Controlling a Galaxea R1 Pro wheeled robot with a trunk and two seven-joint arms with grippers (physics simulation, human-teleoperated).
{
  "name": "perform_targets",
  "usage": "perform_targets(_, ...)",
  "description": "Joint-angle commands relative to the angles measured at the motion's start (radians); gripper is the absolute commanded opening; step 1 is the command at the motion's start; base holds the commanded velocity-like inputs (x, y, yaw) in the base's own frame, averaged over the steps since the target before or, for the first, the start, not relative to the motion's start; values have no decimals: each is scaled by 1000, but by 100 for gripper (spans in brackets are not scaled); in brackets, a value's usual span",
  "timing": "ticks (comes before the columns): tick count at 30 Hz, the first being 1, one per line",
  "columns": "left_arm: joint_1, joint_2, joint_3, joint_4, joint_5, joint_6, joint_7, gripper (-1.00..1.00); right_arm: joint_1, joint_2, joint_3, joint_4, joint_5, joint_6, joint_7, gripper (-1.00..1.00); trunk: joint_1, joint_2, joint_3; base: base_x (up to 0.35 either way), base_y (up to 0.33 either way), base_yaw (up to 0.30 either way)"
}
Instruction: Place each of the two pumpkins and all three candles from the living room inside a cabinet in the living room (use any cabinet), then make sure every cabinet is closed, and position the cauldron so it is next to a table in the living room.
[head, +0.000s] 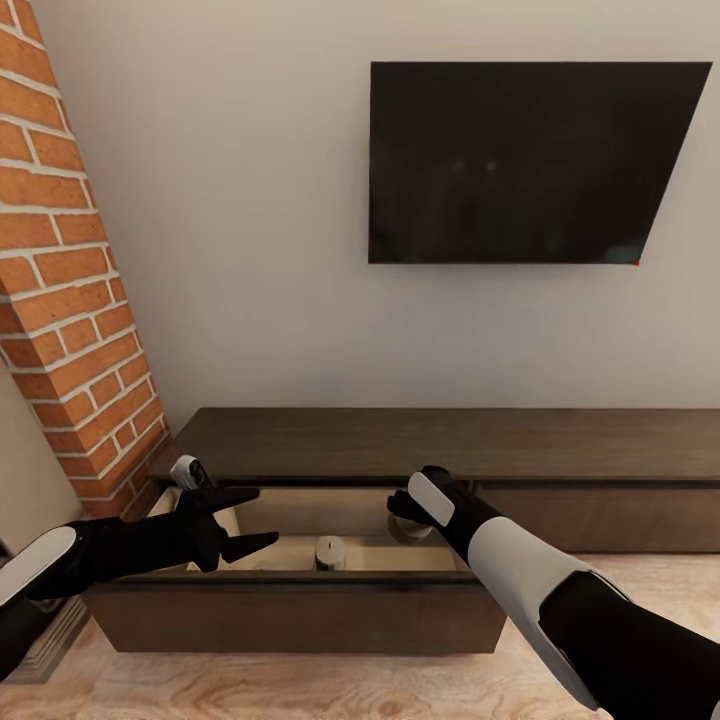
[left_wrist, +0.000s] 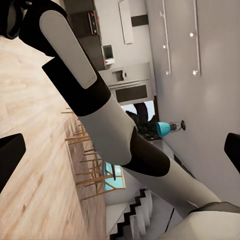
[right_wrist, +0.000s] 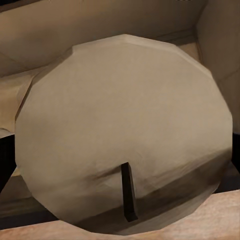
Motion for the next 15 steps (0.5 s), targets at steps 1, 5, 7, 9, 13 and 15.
perform_targets(1,-1,1,-2,1,-7,0,-10,100,-1,-1,8,-1,-9,2,-7,-100,0,0,-1,0,0,0)
perform_targets(5,-1,1,-2,1,-7,0,-10,100,-1,-1,8,-1,-9,2,-7,-100,0,0,-1,108,0,0)
perform_targets(7,-1,1,-2,1,-7,0,-10,100,-1,-1,8,-1,-10,3,-7,-100,0,0,-1,265,0,0)
perform_targets(9,-1,1,-2,1,-7,0,-11,100,-1,-1,9,-1,-10,6,-7,-100,0,0,-1,191,0,0)
perform_targets(13,-1,1,-1,1,-7,0,-10,100,-1,-1,9,0,-13,23,-8,-100,0,0,-1,68,0,0)
perform_targets(15,-1,1,-1,1,-7,0,-10,100,-1,-2,8,7,-14,52,-8,-100,0,0,-1,155,0,0)
